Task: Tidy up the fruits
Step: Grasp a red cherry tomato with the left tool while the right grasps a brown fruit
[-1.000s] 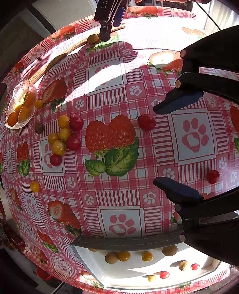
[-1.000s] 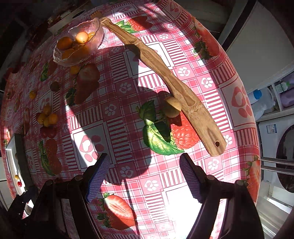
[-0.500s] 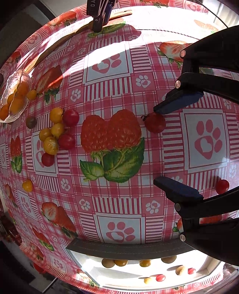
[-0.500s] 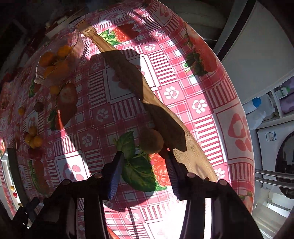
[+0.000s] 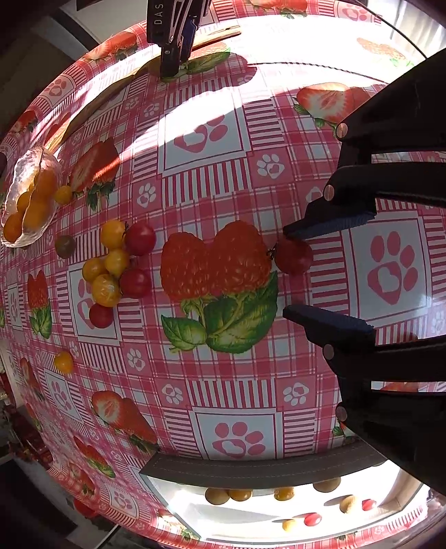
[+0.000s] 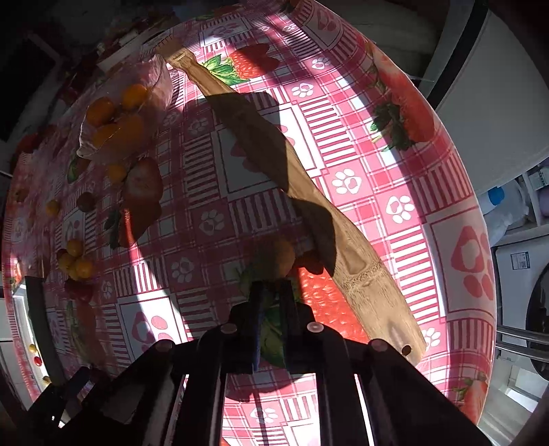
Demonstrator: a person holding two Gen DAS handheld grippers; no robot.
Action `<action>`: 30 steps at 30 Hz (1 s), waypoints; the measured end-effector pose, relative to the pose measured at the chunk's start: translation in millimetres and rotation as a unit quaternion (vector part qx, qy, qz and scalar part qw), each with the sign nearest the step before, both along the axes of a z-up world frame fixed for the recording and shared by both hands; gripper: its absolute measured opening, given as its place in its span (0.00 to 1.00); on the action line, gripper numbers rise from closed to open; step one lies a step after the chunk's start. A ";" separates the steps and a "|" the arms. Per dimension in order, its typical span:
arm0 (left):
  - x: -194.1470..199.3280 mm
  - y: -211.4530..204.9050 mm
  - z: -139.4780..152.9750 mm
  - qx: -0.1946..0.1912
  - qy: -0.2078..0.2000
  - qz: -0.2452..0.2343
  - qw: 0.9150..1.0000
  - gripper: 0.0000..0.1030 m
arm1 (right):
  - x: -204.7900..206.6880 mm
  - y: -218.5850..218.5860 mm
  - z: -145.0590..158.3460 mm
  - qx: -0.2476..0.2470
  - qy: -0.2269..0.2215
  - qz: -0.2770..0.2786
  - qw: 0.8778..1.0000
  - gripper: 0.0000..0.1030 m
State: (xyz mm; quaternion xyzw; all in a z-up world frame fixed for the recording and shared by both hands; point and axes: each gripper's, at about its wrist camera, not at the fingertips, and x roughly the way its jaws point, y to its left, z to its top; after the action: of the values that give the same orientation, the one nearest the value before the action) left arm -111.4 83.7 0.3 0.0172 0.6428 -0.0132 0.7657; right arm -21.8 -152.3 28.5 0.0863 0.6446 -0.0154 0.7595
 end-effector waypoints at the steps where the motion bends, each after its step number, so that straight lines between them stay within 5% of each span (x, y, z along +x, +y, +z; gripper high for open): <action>1: 1.9 1.1 -1.1 0.000 0.000 0.000 1.000 0.41 | -2.1 -2.1 1.5 0.000 -0.002 -0.004 1.000 0.47; 2: 2.2 1.9 -1.1 -0.001 0.000 0.000 1.000 0.41 | -1.0 -2.8 2.8 0.001 -0.006 -0.008 1.000 0.54; 7: 0.9 0.2 -1.8 -0.001 0.001 0.001 1.000 0.41 | 13.5 0.4 -1.2 0.012 -0.005 -0.007 1.000 0.55; 9: 1.7 -2.8 -1.8 -0.002 0.000 0.001 1.000 0.41 | 26.3 7.2 -6.3 0.011 -0.005 -0.010 1.000 0.49; 12: 2.4 -0.3 -1.4 -0.007 -0.001 0.000 1.000 0.41 | 34.6 15.6 -8.3 0.006 -0.007 -0.014 1.000 0.26; 19: 0.7 13.2 0.0 -0.042 -0.003 0.013 0.999 0.41 | 20.6 12.7 -1.6 0.022 -0.012 -0.003 1.000 0.26; 29: 3.2 10.5 0.5 -0.036 -0.001 0.005 0.999 0.41 | -16.6 52.2 7.9 0.052 -0.008 0.052 0.997 0.26; 30: 4.2 8.8 0.4 -0.036 -0.002 0.003 0.999 0.35 | -17.8 56.4 7.1 0.056 -0.006 0.054 0.997 0.26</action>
State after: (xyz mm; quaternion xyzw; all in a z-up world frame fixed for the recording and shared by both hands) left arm -107.2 92.5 0.7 -0.0127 0.6403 -0.0342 0.7673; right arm -39.6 -95.9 35.6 0.0939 0.6437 0.0627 0.7569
